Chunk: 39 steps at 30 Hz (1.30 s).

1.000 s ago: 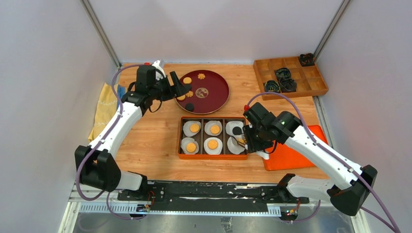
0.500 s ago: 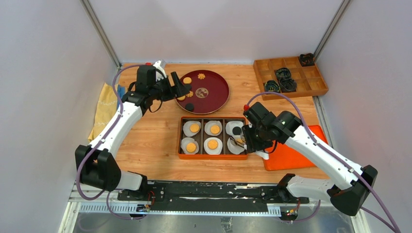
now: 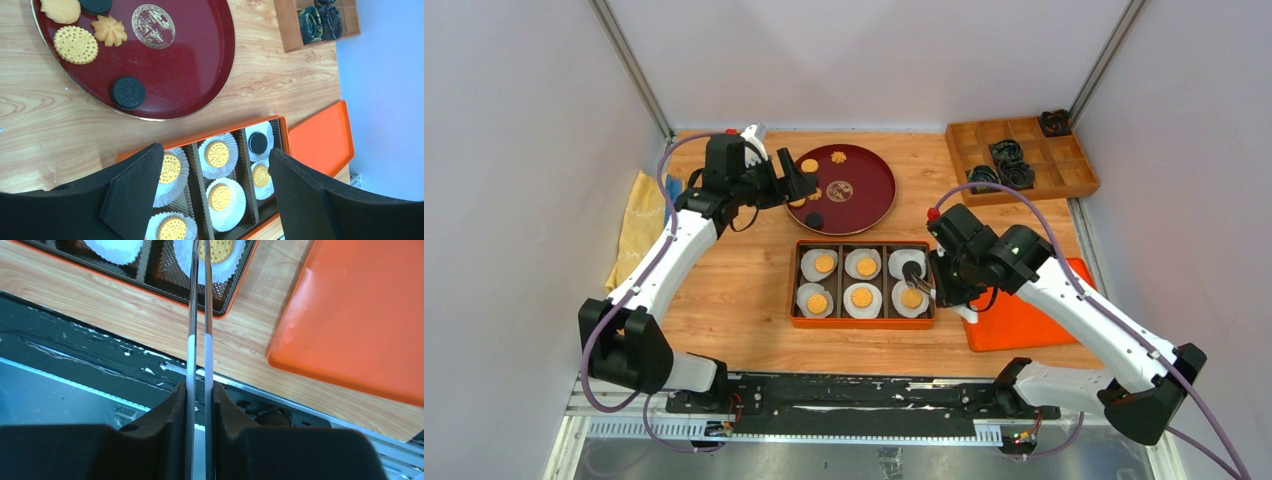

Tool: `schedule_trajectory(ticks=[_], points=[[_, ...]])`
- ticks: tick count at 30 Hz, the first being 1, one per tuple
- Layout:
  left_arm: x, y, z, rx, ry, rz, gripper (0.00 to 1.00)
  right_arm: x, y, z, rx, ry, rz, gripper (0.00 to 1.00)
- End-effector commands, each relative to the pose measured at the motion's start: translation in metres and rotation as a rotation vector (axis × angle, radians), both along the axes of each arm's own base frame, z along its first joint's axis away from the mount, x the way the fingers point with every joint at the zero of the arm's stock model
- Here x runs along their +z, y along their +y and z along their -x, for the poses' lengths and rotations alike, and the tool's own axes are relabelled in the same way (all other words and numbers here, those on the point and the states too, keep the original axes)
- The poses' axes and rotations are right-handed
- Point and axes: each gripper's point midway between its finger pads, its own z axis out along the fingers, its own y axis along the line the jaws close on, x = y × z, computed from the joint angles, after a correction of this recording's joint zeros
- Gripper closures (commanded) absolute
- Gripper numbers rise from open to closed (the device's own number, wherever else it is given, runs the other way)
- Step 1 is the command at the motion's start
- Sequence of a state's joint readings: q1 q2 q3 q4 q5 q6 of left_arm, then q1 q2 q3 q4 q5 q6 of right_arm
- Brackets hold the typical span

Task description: Pack the cookies

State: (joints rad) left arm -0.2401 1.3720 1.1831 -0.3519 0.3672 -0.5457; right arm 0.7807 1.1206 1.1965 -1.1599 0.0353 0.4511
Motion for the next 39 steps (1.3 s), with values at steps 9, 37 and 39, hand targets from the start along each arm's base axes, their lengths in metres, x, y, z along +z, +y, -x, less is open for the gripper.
schedule_trajectory(ticks=[9, 37, 39], points=[[0.014, -0.005, -0.005, -0.017, -0.052, 0.014, 0.18, 0.072, -0.005, -0.081, -0.116, -0.374, 0.030, 0.95], [-0.069, 0.033, 0.001, 0.124, 0.124, -0.232, 1.00, -0.140, -0.015, -0.385, -0.323, -0.081, 0.046, 0.73], [-0.087, 0.047, 0.010, 0.178, 0.160, -0.281, 1.00, -0.146, -0.010, -0.381, -0.301, -0.050, 0.005, 0.63]])
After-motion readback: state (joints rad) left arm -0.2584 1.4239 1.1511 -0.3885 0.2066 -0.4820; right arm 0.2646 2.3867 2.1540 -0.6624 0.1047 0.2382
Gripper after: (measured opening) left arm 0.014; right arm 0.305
